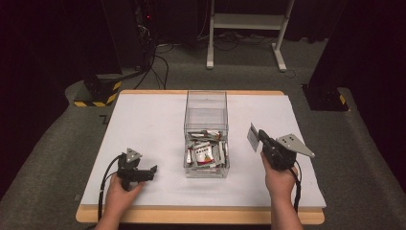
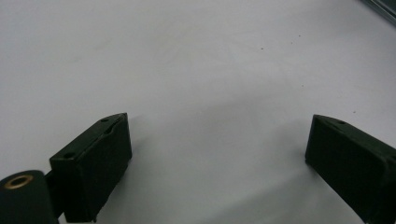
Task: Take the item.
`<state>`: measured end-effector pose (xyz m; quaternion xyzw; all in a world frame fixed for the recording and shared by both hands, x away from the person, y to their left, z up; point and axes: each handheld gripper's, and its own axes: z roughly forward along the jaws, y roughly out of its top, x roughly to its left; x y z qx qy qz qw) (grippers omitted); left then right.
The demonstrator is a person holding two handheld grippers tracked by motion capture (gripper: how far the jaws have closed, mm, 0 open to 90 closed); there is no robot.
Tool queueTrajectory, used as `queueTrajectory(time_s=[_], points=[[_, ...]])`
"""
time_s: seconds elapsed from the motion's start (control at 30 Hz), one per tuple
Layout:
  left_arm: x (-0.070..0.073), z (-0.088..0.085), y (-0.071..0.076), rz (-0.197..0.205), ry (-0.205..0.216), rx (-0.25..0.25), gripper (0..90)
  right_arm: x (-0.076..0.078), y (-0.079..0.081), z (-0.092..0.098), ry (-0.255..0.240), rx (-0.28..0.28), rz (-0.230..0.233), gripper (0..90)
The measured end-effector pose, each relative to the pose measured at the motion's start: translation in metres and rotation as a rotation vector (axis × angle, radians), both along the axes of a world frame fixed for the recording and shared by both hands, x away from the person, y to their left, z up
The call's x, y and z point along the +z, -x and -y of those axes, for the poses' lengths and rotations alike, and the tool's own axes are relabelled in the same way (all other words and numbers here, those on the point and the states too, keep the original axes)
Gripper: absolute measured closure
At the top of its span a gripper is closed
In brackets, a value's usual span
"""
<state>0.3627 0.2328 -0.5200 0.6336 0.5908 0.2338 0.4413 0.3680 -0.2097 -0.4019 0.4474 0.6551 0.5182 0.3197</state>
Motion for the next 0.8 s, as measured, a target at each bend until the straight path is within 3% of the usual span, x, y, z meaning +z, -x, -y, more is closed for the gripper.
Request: queueTrajectory(time_s=[0.8], points=[[0.000, 0.000, 0.000, -0.001, -0.004, -0.002, 7.3, -0.040, -0.032, -0.004, 0.068, -0.043, -0.086, 90.0]])
